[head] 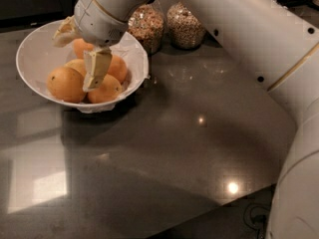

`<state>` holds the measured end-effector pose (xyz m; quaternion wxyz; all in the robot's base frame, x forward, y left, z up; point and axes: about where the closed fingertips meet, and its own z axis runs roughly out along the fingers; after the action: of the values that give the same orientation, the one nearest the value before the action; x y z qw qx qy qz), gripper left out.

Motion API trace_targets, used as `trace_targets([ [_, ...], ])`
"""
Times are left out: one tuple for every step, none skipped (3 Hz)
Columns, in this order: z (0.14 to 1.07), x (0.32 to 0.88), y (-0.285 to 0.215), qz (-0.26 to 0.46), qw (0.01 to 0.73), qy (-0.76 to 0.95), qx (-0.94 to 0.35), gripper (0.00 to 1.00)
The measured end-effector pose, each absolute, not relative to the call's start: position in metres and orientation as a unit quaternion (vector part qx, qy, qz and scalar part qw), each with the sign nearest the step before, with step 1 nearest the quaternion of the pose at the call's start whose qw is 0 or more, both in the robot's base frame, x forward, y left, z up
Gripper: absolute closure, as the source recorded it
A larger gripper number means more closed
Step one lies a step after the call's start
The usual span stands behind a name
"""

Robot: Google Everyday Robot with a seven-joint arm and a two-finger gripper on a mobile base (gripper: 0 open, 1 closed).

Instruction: Pick orange from white bowl

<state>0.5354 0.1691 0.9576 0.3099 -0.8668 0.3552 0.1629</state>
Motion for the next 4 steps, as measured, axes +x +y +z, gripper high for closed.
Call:
trace_targets([
  [0.952, 0.536, 0.176, 0.169, 0.304, 0.335, -0.876, 0.26],
  [0.945, 0.537, 0.186, 0.179, 0.291, 0.318, -0.884, 0.27],
  [0.933, 0.539, 0.194, 0.192, 0.275, 0.306, -0.891, 0.27],
  [0.919, 0.543, 0.198, 0.204, 0.263, 0.304, -0.893, 0.28],
])
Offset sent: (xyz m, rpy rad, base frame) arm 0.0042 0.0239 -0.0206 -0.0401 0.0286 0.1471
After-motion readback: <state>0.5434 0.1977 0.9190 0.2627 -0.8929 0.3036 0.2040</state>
